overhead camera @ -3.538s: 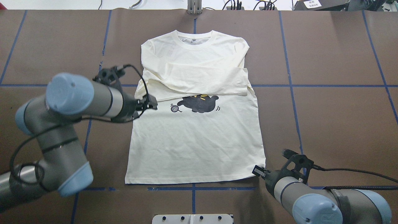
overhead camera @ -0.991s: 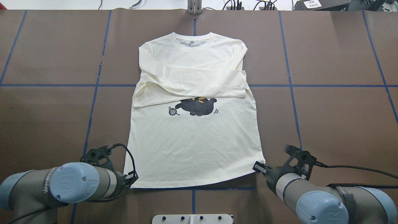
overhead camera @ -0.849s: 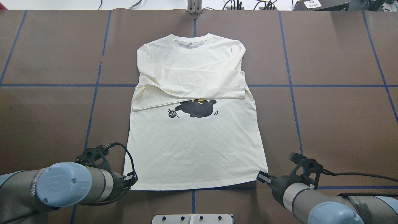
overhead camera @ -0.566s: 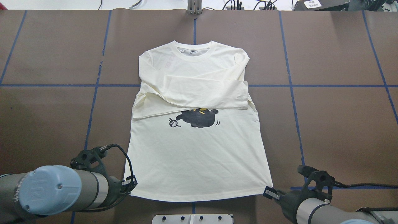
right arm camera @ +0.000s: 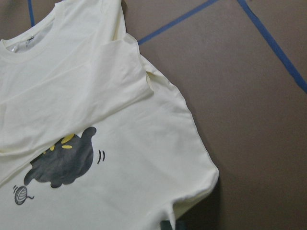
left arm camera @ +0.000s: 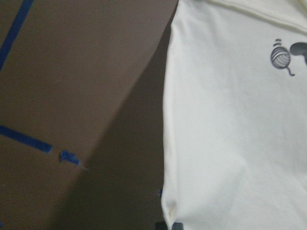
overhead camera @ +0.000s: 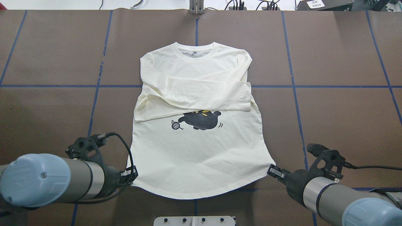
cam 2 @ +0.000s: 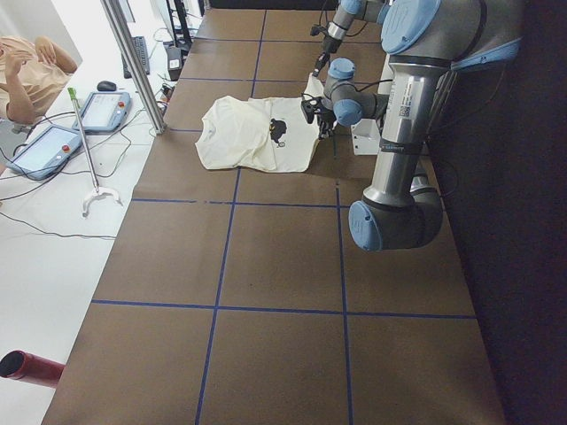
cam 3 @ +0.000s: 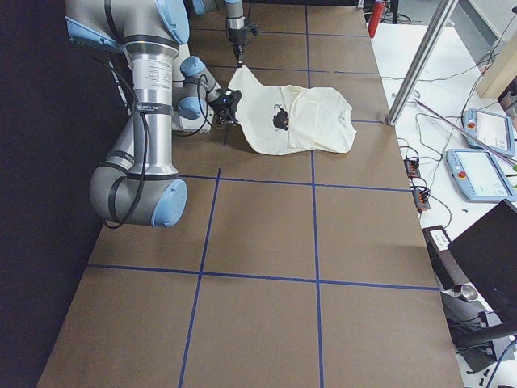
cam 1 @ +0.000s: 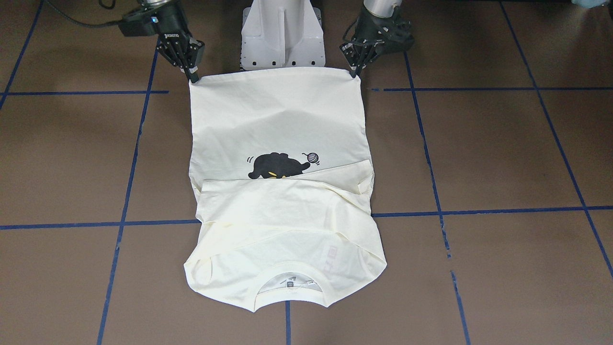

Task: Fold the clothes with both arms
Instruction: 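Lift the hem with both grippers and fold it up to the collar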

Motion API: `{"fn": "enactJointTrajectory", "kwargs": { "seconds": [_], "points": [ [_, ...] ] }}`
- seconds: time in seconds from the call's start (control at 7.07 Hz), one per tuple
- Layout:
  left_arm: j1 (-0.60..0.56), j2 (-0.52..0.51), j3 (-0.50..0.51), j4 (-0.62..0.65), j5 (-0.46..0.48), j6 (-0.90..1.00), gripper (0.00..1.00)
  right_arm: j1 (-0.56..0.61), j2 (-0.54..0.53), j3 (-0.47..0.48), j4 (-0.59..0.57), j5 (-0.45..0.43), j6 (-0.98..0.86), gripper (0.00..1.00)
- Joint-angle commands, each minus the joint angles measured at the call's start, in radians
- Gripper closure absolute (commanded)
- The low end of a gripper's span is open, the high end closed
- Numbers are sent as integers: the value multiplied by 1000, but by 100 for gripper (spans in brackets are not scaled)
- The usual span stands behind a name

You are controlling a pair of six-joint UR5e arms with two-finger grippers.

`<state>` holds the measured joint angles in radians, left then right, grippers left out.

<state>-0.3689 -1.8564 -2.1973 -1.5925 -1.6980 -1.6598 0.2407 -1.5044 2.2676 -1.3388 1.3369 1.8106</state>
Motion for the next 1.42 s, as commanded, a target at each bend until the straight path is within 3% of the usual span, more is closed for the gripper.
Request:
{"fn": "enactJointTrajectory", "kwargs": {
  "seconds": [0.0,0.14,0.28,0.42,0.71,0.85,1.27],
  "points": [
    [-141,-88,165,-36,4,133,100,251,212,-246,0,192,-202,100],
    [-212,-165,301,-119,-2,135,100,337,310,-386,4,240,-267,100],
    [-258,-173,403,-209,3,161,100,415,413,-528,6,275,-328,100],
    [-334,-178,469,-289,1,234,100,464,490,-651,9,278,-379,100],
    [-370,-237,621,-377,4,256,100,514,606,-863,16,294,-430,100],
    [-377,-277,695,-424,27,256,100,522,660,-931,17,294,-435,100],
    [-375,-346,868,-551,57,255,94,517,693,-985,18,292,-435,100]
  ]
}}
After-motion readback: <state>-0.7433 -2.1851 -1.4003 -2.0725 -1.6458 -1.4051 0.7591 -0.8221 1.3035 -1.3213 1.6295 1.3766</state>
